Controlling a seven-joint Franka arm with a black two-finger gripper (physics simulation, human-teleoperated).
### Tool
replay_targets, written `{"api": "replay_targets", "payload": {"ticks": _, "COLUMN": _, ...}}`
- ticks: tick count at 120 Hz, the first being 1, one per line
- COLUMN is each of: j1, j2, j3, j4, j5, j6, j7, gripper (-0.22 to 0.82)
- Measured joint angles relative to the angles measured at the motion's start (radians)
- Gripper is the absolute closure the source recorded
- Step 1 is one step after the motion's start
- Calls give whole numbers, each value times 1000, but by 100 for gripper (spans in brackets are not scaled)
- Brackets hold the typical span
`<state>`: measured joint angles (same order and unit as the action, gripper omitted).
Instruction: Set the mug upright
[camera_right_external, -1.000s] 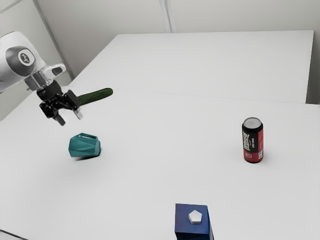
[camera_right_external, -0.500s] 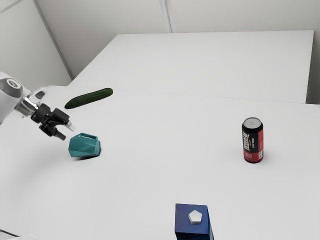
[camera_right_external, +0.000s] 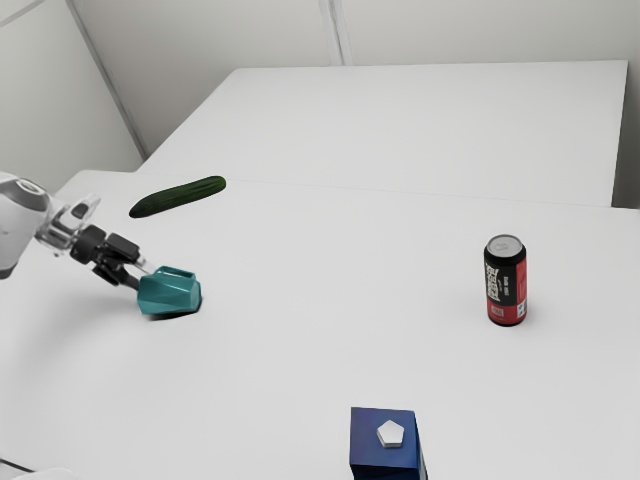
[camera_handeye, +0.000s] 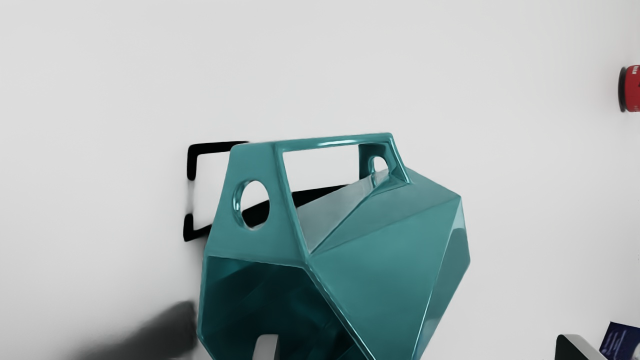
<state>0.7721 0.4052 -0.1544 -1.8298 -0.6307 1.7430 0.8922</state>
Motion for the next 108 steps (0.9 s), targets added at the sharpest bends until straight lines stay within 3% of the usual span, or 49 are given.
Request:
{"api": "replay_targets", "payload": {"ticks": 29, "j1": 1, "j2": 20, "j3": -1, "j4": -1, "j5": -64, "j6": -65, "j7": 50, "gripper": 4}}
{"api": "replay_targets", "payload": {"ticks": 44, "j1": 6, "j2": 46, "j3": 0, "j4": -1, "j5": -83, "j6": -87, "j7": 69, "gripper": 16}}
{"api": "replay_targets", "payload": {"ticks": 75, "j1": 14, "j2": 43, "j3": -1, "j4": 1, "j5": -87, "j6": -109, "j7": 98, "gripper": 60}}
{"api": "replay_targets", "payload": {"ticks": 108, "j1": 15, "j2": 32, "j3": -6, "j4": 2, "j5": -86, "j6": -118, "j7": 121, "gripper": 75}}
